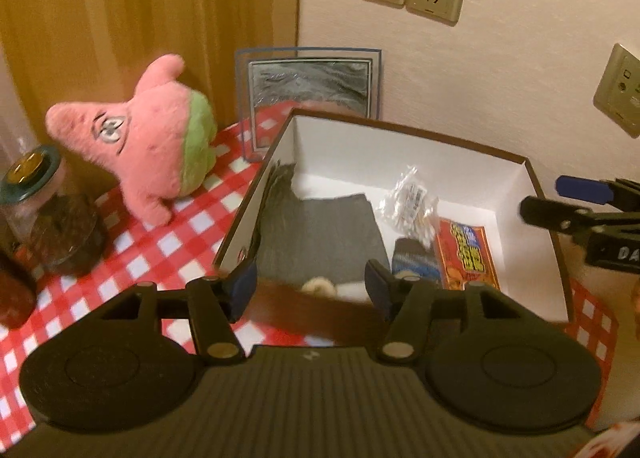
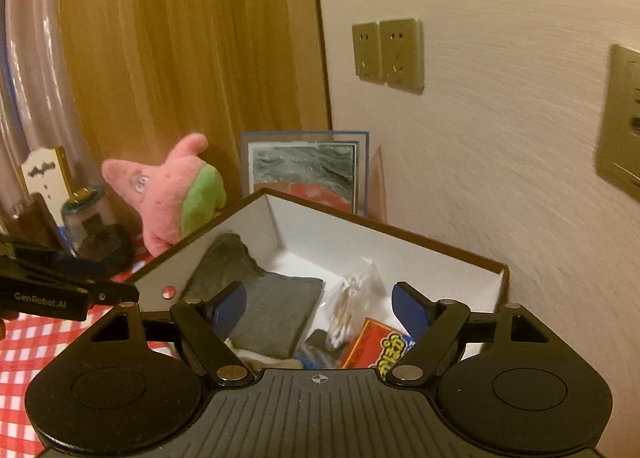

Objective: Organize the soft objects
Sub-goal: 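Lower the hair tie and swab bag into the brown box and open both grippers, then move both grippers back and grasp the blue towel with the right gripper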

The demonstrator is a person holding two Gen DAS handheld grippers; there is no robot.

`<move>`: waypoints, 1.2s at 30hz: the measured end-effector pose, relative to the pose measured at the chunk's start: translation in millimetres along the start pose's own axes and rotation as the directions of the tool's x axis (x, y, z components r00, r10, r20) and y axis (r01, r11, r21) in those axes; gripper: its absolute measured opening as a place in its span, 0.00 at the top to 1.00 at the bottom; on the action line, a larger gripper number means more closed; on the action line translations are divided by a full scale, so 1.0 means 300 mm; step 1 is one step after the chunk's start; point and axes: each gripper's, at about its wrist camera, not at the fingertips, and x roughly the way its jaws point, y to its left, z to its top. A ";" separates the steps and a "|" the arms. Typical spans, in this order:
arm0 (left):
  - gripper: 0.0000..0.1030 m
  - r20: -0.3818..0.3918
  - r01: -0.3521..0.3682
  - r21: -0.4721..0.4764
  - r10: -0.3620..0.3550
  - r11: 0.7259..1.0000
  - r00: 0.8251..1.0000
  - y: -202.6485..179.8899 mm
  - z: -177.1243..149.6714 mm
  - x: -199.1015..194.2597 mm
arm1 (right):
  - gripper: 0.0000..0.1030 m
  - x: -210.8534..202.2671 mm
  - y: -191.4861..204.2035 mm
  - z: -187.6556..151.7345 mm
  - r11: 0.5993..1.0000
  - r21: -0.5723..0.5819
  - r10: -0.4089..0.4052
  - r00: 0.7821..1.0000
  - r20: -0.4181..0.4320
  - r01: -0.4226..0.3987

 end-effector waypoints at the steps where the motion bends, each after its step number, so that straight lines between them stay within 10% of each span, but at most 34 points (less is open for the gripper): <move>1: 0.44 0.000 -0.003 -0.010 0.003 1.000 1.000 0.006 -0.013 -0.020 | 0.23 -0.022 0.002 -0.005 1.000 0.007 0.005 1.000 0.005 -0.005; 36: 0.40 -0.121 -0.017 -0.116 0.003 0.993 0.993 0.050 -0.449 -0.337 | 0.23 -0.271 0.164 -0.369 0.997 0.060 0.068 0.968 -0.243 -0.055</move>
